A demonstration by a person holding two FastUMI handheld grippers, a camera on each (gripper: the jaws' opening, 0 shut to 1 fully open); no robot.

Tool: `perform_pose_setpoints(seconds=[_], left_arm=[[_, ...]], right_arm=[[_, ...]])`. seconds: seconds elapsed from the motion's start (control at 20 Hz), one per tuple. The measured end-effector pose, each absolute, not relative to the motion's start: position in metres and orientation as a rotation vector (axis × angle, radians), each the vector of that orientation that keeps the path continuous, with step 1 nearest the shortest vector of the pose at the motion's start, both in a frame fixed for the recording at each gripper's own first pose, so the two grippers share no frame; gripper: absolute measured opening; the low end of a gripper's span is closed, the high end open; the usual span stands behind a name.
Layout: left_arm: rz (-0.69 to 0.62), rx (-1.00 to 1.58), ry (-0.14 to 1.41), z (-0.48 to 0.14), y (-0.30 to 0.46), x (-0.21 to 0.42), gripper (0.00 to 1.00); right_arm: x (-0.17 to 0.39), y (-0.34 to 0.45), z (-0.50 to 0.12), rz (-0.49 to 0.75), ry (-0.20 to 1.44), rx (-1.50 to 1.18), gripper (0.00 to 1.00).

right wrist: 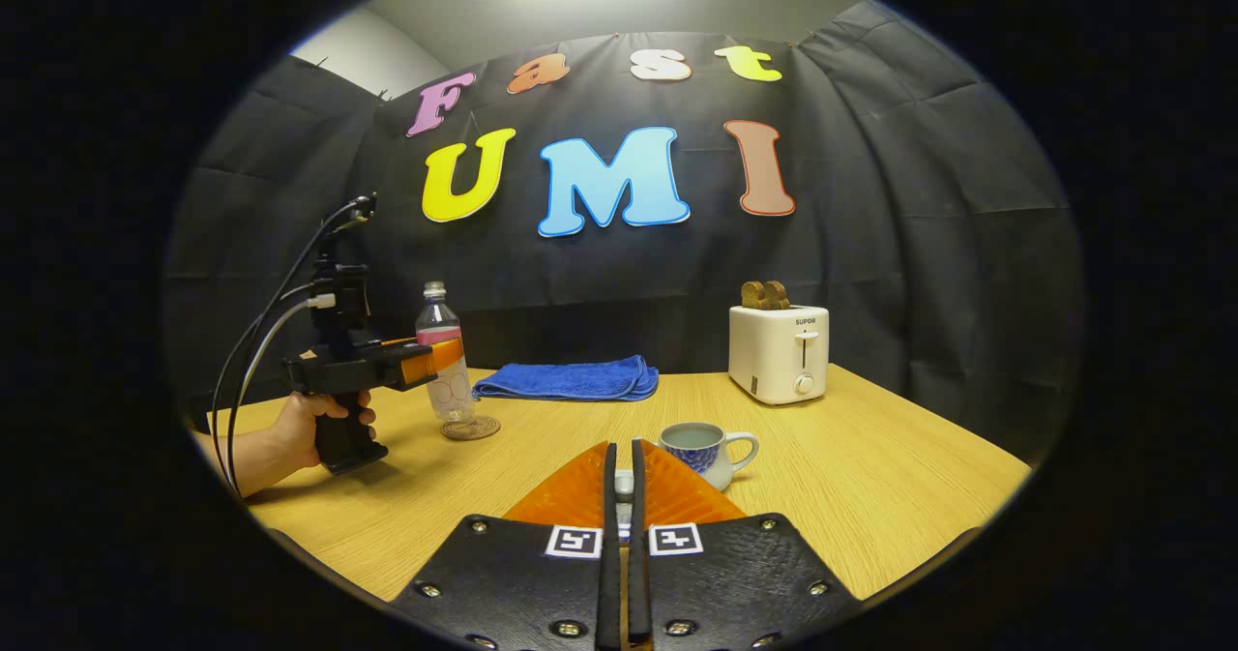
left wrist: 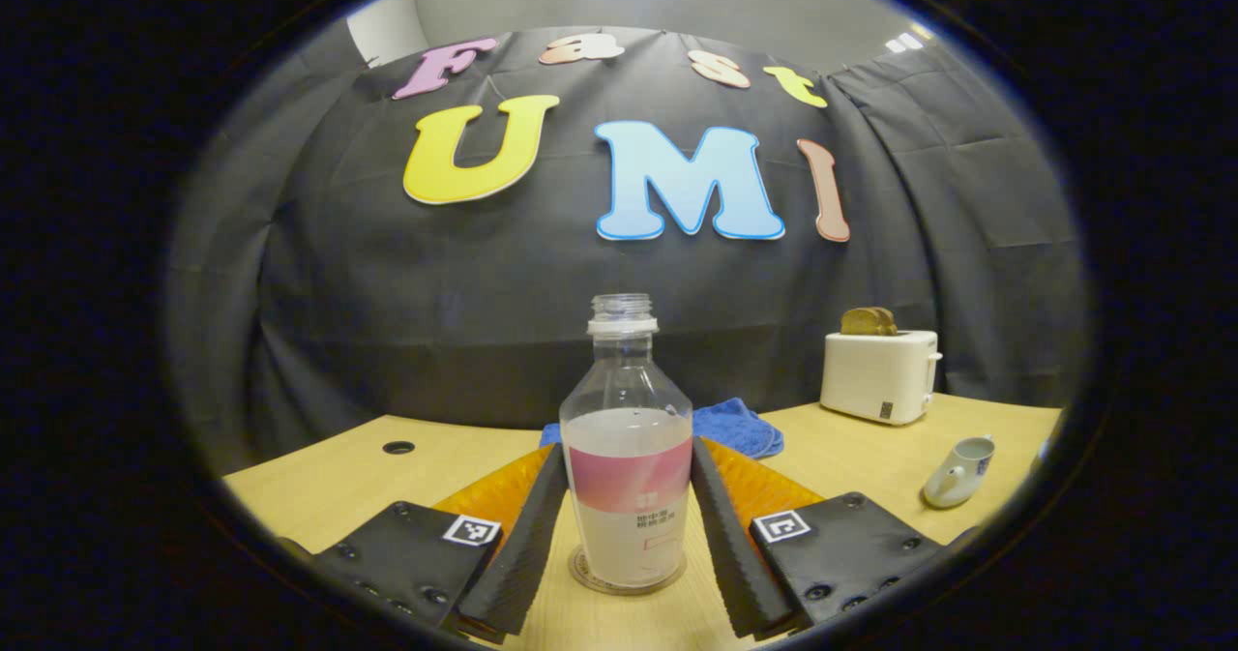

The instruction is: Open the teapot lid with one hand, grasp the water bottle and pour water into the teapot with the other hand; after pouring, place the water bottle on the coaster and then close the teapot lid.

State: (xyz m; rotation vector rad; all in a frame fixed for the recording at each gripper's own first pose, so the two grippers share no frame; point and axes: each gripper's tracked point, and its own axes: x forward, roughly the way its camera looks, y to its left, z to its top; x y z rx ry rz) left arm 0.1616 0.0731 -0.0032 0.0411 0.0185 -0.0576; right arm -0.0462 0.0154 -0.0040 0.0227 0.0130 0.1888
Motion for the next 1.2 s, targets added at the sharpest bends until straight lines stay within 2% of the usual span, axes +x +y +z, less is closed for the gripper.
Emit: perform_pose_setpoints(seconds=[1.15, 1.2], left_arm=[[-0.032, 0.035, 0.046, -0.031, 0.076, 0.186, 0.86], [-0.031, 0.035, 0.051, -0.033, 0.075, 0.186, 0.89]], right_arm=[[-0.048, 0.010, -0.001, 0.176, 0.009, 0.024, 0.04], [-0.048, 0.010, 0.000, 0.176, 0.007, 0.025, 0.04]])
